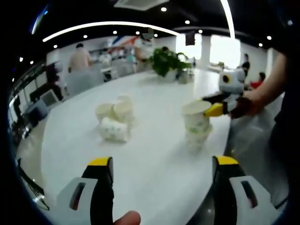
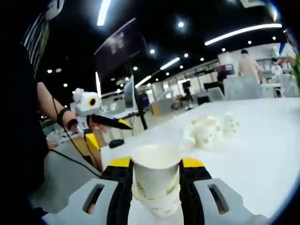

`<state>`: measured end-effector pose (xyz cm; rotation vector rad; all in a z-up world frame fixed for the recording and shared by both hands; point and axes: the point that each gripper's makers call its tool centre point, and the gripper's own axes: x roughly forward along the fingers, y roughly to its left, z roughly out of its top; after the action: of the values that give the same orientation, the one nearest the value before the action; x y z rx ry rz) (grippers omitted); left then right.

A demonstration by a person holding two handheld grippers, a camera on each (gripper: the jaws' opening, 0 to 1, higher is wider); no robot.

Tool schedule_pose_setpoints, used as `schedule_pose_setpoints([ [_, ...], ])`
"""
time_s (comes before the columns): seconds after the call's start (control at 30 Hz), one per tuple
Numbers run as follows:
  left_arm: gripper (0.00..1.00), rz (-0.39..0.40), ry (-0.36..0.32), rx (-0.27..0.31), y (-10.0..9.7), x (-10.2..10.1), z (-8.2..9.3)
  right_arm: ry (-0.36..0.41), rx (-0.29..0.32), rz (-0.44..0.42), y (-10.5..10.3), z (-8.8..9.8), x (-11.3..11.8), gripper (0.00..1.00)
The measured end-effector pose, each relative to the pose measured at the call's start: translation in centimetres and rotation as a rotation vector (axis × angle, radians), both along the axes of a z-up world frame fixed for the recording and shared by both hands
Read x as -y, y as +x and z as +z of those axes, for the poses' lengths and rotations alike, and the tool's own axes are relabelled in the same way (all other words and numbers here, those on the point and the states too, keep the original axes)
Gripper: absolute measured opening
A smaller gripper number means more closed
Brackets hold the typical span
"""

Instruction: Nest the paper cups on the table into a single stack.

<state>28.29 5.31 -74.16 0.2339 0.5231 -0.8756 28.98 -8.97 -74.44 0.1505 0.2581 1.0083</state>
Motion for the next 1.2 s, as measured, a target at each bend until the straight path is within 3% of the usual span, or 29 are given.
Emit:
schedule_pose_setpoints([
  [0.7, 0.86, 0.004, -0.018, 0.006, 0.1, 0.2, 0.0, -0.214, 0.046, 0.07, -1.3, -1.7, -0.3, 0.35],
  [1.2, 0.85, 0.021, -0.031, 0.002, -0.1, -0.2, -0.2, -0.251, 0.018, 0.08, -1.8, -2.5, -0.1, 0.37],
])
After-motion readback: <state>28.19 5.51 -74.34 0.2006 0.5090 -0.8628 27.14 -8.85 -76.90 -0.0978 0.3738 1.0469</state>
